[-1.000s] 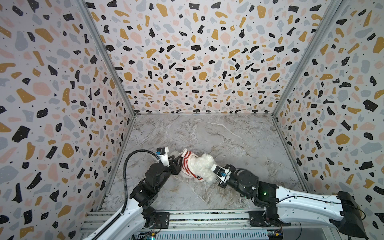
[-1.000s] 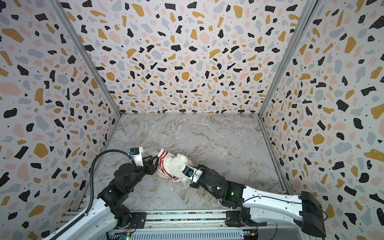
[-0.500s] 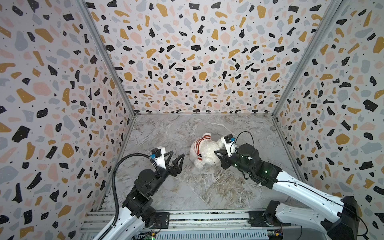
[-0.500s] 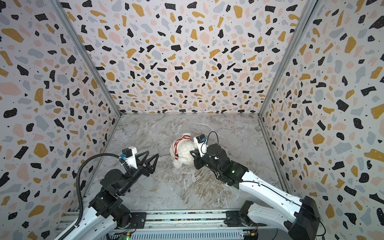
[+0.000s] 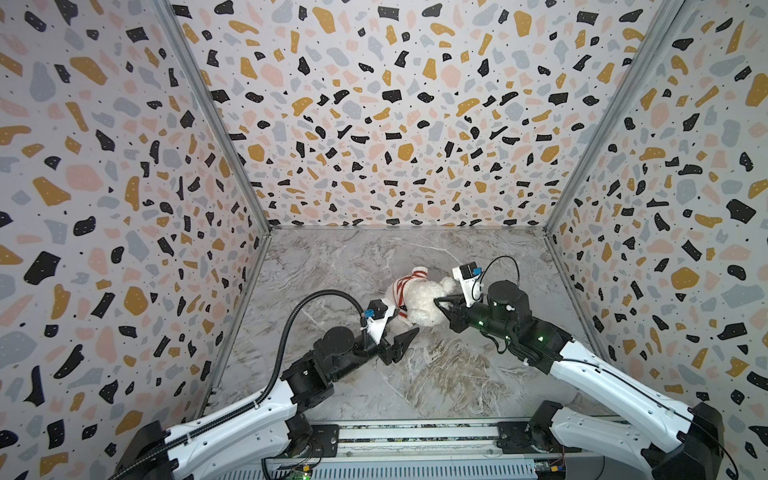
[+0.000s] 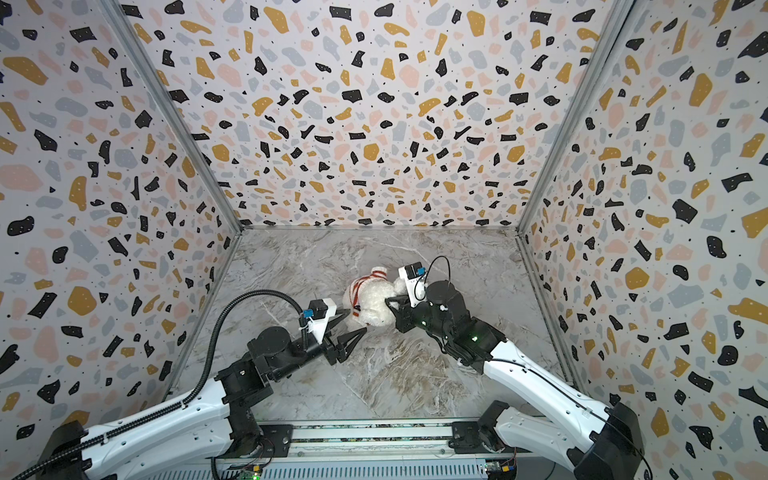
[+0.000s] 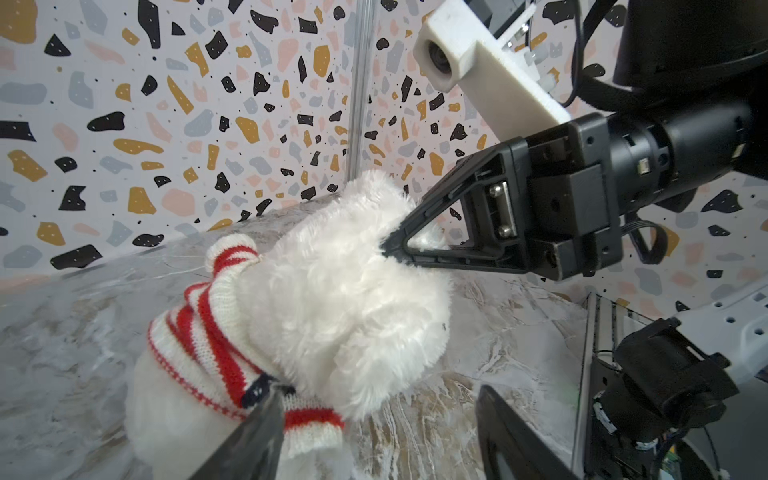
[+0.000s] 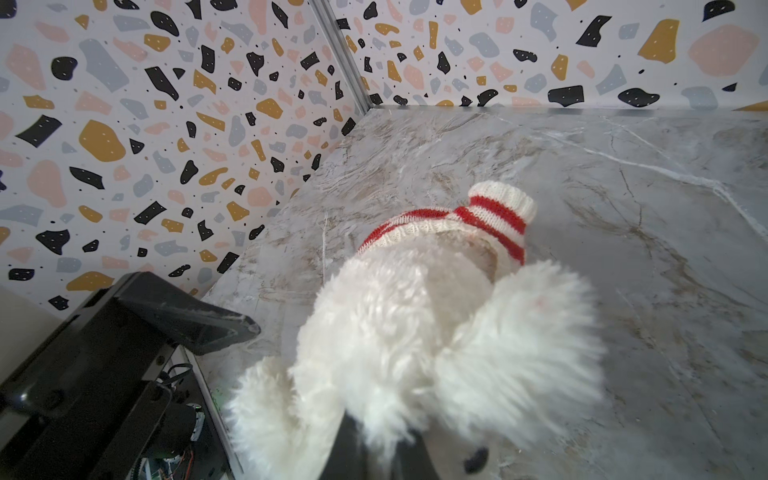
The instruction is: Dress the teddy bear
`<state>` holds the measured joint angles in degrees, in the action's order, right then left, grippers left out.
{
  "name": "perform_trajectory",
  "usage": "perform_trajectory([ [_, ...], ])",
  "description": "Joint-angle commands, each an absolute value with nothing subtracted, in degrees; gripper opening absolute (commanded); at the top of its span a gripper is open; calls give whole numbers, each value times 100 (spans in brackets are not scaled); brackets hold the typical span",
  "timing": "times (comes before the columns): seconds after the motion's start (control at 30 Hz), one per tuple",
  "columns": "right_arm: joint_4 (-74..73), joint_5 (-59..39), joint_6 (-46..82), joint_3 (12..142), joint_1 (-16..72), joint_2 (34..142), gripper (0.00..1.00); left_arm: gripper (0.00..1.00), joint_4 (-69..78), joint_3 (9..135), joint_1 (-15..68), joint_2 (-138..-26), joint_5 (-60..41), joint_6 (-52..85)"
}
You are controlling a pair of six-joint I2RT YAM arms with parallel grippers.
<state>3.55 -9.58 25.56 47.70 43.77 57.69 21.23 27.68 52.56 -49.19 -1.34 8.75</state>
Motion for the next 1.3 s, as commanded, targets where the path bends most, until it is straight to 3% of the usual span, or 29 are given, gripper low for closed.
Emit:
perform_trajectory([
  [0.0,265,-1112,2614,4874,4342,5584,0,69,2489,2940,5276,-5169,-30,390],
  [0.17,252,-1124,2612,4852,4331,5548,0,65,2749,2968,5277,-5442,205,310],
  [0.47,240,-1096,2619,4816,4325,5554,0,45,2988,3047,5288,-5736,-141,367],
  [0.7,237,-1110,2619,4825,4324,5581,0,40,3006,3221,5301,-5895,-267,329],
  [0.93,303,-1028,2585,4825,4311,5508,0,6,2949,3278,5323,-5810,-268,357],
  [1.0,329,-998,2513,4838,4307,5456,9,0,2870,3308,5324,-5682,-234,382],
  [1.2,193,-1073,1947,4677,4414,5070,52,0,2115,3493,5320,-5106,10,257],
  [1.27,162,-882,1649,4586,4609,4907,60,0,1927,3474,5317,-4894,0,256],
])
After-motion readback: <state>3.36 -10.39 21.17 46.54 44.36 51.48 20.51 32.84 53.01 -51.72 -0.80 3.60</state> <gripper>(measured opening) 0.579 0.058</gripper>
